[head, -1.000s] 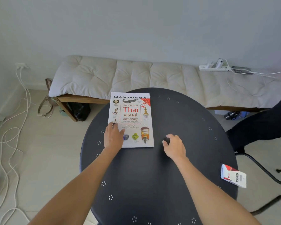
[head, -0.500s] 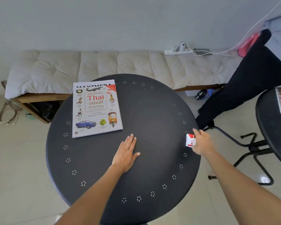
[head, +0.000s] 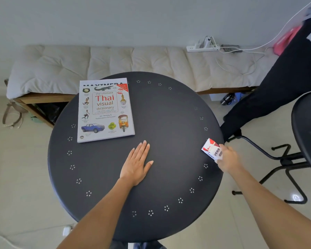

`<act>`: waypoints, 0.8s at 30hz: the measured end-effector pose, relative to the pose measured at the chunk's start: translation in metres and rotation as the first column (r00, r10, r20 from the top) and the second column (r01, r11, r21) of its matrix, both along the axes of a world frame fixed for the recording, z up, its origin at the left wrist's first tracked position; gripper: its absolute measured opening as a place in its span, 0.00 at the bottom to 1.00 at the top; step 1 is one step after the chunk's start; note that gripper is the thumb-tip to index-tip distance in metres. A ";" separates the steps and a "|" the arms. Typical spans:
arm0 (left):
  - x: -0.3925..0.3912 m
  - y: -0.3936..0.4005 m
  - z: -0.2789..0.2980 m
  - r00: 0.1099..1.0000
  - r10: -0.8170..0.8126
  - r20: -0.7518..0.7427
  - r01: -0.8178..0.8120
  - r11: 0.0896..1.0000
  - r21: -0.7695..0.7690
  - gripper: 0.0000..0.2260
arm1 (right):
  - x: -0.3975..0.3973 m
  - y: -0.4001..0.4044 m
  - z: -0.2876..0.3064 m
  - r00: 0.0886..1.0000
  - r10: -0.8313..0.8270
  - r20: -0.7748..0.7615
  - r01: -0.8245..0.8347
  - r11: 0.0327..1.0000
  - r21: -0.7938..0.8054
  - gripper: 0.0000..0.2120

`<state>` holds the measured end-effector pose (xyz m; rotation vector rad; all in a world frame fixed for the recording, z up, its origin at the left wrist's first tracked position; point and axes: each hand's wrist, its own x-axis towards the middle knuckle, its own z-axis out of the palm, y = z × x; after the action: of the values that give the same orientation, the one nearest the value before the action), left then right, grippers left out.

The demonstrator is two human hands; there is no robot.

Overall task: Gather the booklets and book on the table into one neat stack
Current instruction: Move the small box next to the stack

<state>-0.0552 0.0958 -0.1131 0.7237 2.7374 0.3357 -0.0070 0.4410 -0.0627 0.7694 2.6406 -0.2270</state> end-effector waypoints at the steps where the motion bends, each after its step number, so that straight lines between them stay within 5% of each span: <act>1: 0.000 0.000 -0.001 1.000 0.009 -0.004 -0.009 1.000 0.010 0.32 | -0.003 -0.002 0.000 1.000 -0.021 -0.009 0.021 0.999 -0.027 0.32; 24: -0.026 -0.080 -0.003 0.992 0.119 -0.046 -0.117 0.993 0.034 0.28 | -0.176 -0.190 0.014 0.959 -0.115 -0.257 0.027 0.946 -0.322 0.29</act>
<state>-0.0809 0.0156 -0.1165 0.5861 2.8328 0.3926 -0.1829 0.2513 -0.0484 0.7710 2.7274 -0.8100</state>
